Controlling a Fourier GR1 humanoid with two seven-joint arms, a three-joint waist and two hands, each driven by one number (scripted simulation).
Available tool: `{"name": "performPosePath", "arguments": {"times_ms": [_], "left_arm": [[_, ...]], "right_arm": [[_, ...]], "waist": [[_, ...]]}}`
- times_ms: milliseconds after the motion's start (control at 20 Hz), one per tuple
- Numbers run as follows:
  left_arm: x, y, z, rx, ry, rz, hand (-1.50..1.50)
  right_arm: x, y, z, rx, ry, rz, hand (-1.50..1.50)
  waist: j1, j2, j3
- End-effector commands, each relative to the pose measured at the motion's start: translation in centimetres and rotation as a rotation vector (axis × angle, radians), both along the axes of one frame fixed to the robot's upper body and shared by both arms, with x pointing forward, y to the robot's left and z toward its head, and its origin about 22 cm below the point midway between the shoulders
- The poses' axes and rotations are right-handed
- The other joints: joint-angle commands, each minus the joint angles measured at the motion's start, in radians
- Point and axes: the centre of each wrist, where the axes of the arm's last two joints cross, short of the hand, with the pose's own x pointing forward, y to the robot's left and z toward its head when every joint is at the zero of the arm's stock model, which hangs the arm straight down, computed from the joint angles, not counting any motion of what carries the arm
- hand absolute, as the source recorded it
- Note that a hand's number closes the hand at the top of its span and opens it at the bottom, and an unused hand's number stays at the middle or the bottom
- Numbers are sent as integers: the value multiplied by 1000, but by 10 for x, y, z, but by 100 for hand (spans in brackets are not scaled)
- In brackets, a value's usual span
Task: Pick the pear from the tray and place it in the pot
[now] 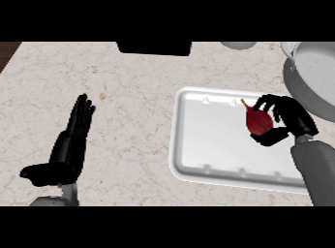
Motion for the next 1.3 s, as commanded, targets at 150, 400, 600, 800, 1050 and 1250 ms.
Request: {"name": "performPosePath", "arguments": {"times_ms": [150,400,600,800,1050,1250], "left_arm": [[8,-15,8,15,-25,-87,0],[11,-25,10,11,-17,-117,0],[15,-33,12,-1,-20,-139,0],[15,-26,6,5,-21,-104,0],[13,-26,5,3,-9,-88,0],[18,-27,8,5,-24,-92,0]], "right_arm": [[55,-3,60,-159,9,-562,150],[93,27,125,-254,-160,-784,150],[111,54,156,-348,-284,-884,150],[122,76,160,-446,-304,-1017,150],[134,76,189,-496,-314,-1174,150],[138,73,197,-495,-313,-1249,150]], "waist": [[82,26,-2],[119,26,1],[111,27,2],[104,29,2],[81,22,4],[66,26,5]]}}
